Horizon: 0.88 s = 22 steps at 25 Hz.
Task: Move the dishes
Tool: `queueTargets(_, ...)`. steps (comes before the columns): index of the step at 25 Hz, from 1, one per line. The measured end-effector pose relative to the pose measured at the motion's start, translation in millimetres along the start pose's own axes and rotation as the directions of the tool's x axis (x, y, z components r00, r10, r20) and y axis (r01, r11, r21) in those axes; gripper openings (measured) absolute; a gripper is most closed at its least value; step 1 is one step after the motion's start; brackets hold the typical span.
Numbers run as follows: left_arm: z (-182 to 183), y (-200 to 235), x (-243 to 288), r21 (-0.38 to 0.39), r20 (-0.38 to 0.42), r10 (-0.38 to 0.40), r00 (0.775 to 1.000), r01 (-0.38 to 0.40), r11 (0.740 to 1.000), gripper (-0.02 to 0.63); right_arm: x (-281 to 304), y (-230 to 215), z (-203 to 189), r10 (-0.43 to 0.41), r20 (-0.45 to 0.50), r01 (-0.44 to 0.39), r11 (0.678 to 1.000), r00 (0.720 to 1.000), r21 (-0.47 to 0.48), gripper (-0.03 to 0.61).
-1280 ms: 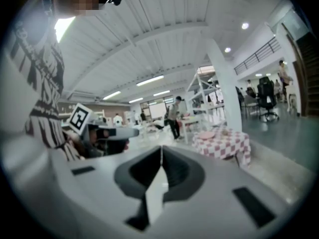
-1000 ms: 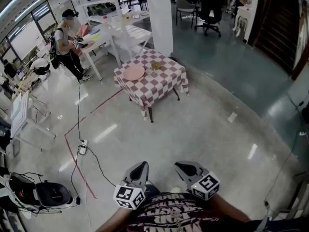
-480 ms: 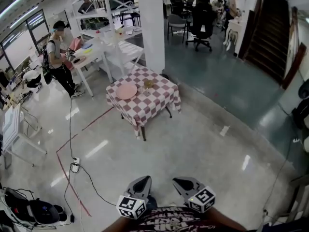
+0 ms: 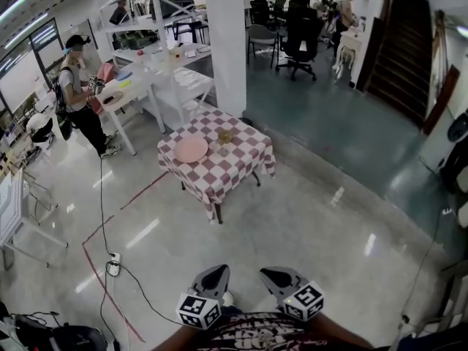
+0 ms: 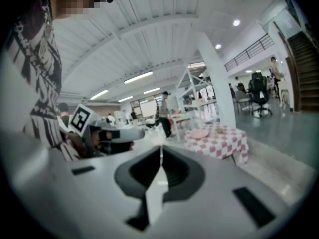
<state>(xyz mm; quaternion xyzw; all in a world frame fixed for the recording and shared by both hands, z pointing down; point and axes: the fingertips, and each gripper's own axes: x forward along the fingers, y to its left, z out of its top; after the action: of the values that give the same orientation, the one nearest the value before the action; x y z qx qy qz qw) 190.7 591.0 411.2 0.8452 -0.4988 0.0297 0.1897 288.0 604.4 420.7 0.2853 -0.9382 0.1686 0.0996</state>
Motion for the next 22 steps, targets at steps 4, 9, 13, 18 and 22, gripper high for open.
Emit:
queueTargets(4, 14.1, 24.5, 9.0, 0.001, 0.001, -0.018, 1.0, 0.018, 1.0, 0.029, 28.7, 0.2, 14.0, 0.0, -0.007, 0.0, 1.0, 1.0, -0.025, 0.035)
queueTargets(9, 35.4, 51.9, 20.8, 0.007, 0.018, -0.045, 0.999, 0.045, 0.999, 0.029, 55.6, -12.1, 36.3, -0.039, 0.0, 0.039, 0.999, 0.999, -0.028, 0.035)
queueTargets(13, 45.7, 75.5, 33.8, 0.008, 0.014, -0.075, 0.997, 0.075, 0.997, 0.029, 74.9, -23.7, 45.7, -0.101, 0.011, 0.101, 0.994, 0.995, -0.032, 0.035)
queueTargets(18, 50.8, 115.6, 43.5, 0.015, 0.009, -0.062, 0.998, 0.061, 0.998, 0.029, 96.6, -38.8, 52.2, -0.207, 0.035, 0.208, 0.978, 0.978, -0.014, 0.035)
queueTargets(22, 51.3, 144.0, 45.9, 0.017, 0.004, -0.013, 1.0, 0.012, 1.0, 0.029, 102.4, -43.2, 56.1, -0.263, 0.032, 0.264, 0.964, 0.964, -0.022, 0.035)
